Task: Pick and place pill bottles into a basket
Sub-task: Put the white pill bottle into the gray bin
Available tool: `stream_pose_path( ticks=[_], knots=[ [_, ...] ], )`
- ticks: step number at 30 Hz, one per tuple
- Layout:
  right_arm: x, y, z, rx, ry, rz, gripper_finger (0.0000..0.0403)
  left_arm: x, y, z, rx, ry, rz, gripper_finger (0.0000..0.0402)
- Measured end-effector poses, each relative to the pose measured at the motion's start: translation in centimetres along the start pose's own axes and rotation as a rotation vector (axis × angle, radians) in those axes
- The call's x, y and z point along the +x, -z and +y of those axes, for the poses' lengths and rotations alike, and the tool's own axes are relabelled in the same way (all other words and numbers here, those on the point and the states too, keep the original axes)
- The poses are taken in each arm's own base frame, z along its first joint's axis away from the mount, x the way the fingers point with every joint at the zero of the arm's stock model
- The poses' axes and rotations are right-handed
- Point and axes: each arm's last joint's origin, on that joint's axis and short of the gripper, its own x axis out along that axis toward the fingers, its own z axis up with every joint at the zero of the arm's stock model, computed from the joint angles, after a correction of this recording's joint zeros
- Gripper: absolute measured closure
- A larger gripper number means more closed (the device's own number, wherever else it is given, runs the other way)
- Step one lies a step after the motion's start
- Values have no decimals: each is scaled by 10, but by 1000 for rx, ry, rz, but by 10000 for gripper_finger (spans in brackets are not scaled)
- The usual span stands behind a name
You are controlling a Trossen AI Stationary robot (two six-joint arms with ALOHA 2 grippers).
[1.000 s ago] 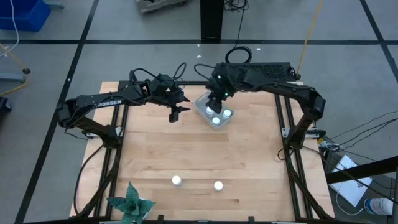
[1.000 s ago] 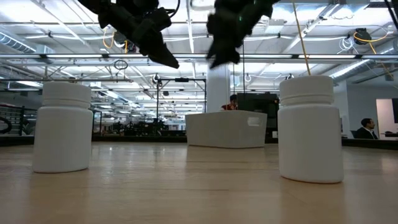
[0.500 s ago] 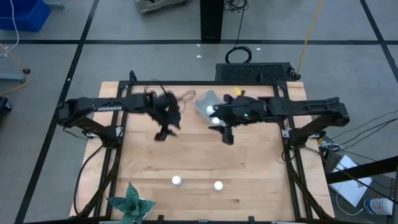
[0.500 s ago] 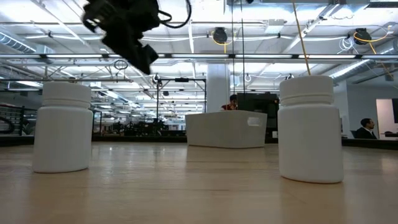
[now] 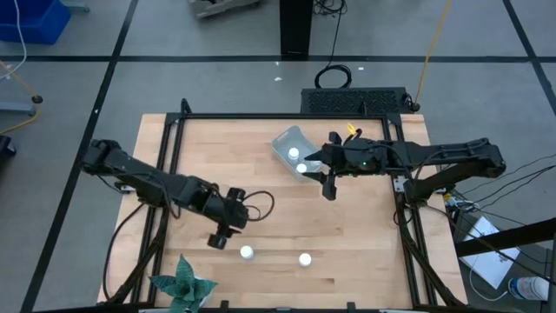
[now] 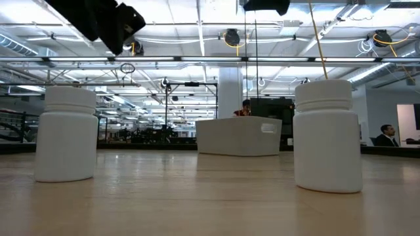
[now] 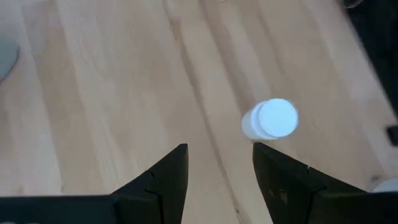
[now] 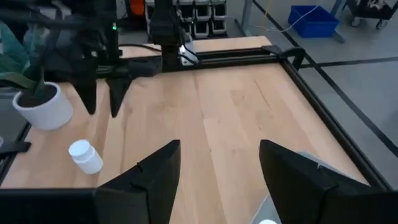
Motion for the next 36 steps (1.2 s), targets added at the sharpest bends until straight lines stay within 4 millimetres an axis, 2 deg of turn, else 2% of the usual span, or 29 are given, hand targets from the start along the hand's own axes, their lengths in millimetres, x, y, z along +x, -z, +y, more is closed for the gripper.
stream_pose_path(
  ticks=[3, 6, 10, 14, 18, 28, 31, 36],
  knots=[
    [0, 4, 0, 2, -5, -11, 193, 10, -10, -4, -39, -17, 84, 218],
    [-2, 2, 4, -14, -21, -39, 193, 29, -19, -5, -63, -15, 250, 217],
    [-9, -2, 9, -40, -45, -81, 193, 49, -34, -11, -19, -9, 396, 217],
    [-18, -3, 10, -47, -57, -98, 193, 56, -47, -28, 65, 15, 415, 217],
    [-23, -3, 12, -52, -70, -105, 193, 52, -54, -38, 81, 25, 374, 203],
    [-26, -2, 20, -67, -99, -107, 193, 53, -54, -51, 8, 22, 354, 136],
    [-27, -2, 23, -71, -110, -107, 193, 56, -55, -54, -4, 32, 353, 132],
    [-27, -2, 25, -68, -113, -108, 193, 72, -53, -58, -8, 79, 388, 131]
  ],
)
